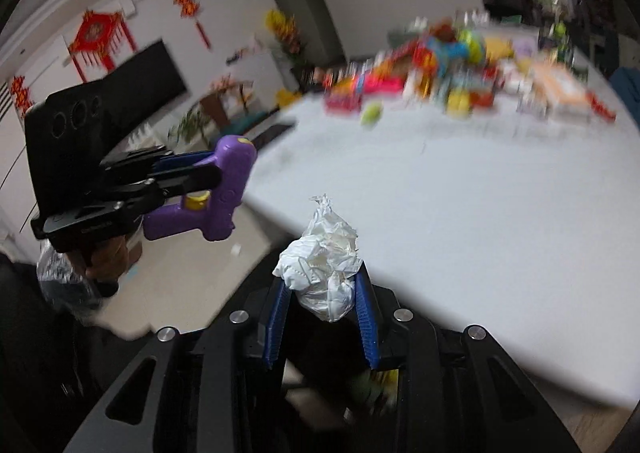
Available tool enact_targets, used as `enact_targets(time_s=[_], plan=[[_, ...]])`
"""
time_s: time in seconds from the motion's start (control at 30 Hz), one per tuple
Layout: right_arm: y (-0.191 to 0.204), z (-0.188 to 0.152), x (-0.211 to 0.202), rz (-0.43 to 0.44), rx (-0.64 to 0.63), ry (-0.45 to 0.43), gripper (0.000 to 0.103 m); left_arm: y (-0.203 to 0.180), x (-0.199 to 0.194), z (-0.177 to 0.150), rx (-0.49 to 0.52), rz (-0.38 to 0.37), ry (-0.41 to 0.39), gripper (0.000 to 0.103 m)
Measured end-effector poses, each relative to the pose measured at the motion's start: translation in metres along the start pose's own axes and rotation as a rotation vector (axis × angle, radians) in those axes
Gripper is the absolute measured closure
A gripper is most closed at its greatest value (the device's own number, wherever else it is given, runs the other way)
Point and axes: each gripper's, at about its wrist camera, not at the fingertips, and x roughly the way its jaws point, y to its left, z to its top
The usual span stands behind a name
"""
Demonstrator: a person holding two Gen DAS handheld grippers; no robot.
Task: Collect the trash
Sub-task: 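Lower the white tissue and purple toy into the cardboard box and open both grippers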
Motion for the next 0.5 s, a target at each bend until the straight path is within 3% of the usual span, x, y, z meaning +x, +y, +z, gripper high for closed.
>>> enact_targets(time_s=[0.13,0.2,0.23,0.3,0.37,0.5], plan=[[-0.015,-0.046,0.055,-0.001,0.059,0.160,0.070,0.002,0.056,-0.052,-0.029,-0.043,0.195,0.079],[-0.028,-0.065,0.087,-0.006,0.084,0.245,0.054,0.002,0.084,-0.076,-0.003,-0.048,0.273,0.058],[-0.033,-0.074,0.101,-0.029,0.081,0.281,0.049,0.003,0.100,-0.091,0.023,-0.012,0.313,0.035],[-0.037,-0.086,0.115,-0.081,0.060,0.326,0.050,0.003,0.115,-0.110,0.068,0.020,0.351,0.031],[-0.034,-0.087,0.106,-0.052,0.065,0.305,0.050,0.000,0.114,-0.117,0.091,0.020,0.365,0.031],[-0.016,-0.044,0.049,-0.001,0.033,0.108,0.050,0.007,0.093,-0.107,0.097,0.031,0.302,0.031]])
